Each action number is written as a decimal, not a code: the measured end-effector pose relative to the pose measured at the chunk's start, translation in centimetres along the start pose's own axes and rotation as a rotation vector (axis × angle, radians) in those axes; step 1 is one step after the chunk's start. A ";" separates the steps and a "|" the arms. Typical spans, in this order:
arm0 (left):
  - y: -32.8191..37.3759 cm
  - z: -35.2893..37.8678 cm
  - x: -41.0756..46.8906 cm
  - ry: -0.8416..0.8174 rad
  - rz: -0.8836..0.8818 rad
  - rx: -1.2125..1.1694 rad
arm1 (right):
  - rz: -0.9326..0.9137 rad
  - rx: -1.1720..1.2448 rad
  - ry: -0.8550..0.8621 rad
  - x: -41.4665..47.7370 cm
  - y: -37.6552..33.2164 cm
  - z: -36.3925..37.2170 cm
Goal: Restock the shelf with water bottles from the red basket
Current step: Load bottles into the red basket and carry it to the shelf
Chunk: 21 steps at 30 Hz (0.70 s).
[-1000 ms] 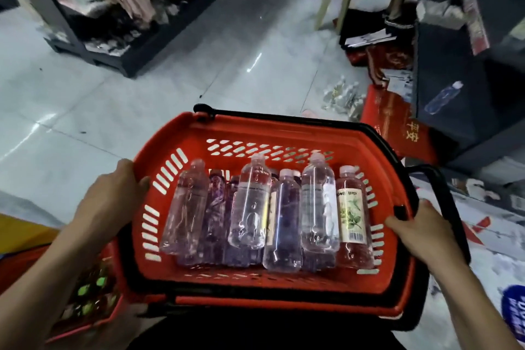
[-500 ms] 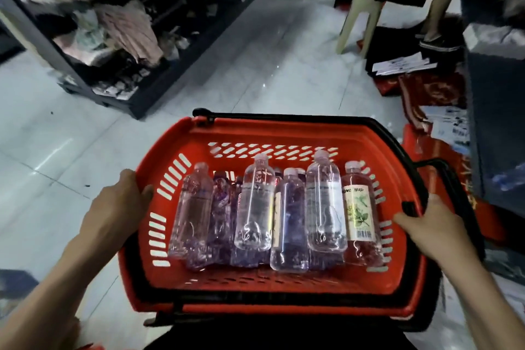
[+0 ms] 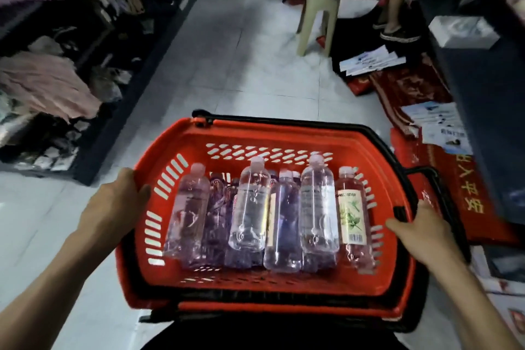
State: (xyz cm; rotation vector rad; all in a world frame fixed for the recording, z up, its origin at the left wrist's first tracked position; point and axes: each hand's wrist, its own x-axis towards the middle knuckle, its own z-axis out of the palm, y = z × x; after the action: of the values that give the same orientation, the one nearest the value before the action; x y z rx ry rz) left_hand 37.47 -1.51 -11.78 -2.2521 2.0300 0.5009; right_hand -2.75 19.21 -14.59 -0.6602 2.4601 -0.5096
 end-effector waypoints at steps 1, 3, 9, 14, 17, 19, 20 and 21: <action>0.7 -0.3 1.9 -0.004 0.009 -0.005 | 0.009 0.003 0.007 0.6 -1.1 -0.1; 3.1 -0.9 6.0 -0.019 0.051 -0.030 | 0.044 0.005 0.052 2.3 -3.2 -0.4; 12.8 -1.0 18.5 -0.037 0.208 0.030 | 0.211 0.063 0.100 10.2 -6.6 -0.3; 21.7 -1.5 26.9 -0.003 0.257 0.084 | 0.264 0.118 0.113 19.2 -10.3 -0.7; 25.7 -2.5 31.3 -0.011 0.317 0.119 | 0.309 0.131 0.119 22.8 -13.3 -1.8; 28.3 -3.0 34.4 -0.036 0.349 0.155 | 0.344 0.128 0.131 24.6 -15.2 -2.3; 30.0 -3.2 35.9 -0.043 0.363 0.157 | 0.351 0.122 0.140 25.7 -15.9 -2.5; 31.4 -3.2 37.7 -0.053 0.379 0.162 | 0.375 0.120 0.139 26.8 -16.8 -2.7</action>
State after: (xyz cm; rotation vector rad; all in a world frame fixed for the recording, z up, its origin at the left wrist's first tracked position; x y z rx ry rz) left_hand 10.23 -42.32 -14.26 -1.7526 2.3821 0.3952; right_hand -18.23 -8.50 -15.12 -0.1109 2.5745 -0.5607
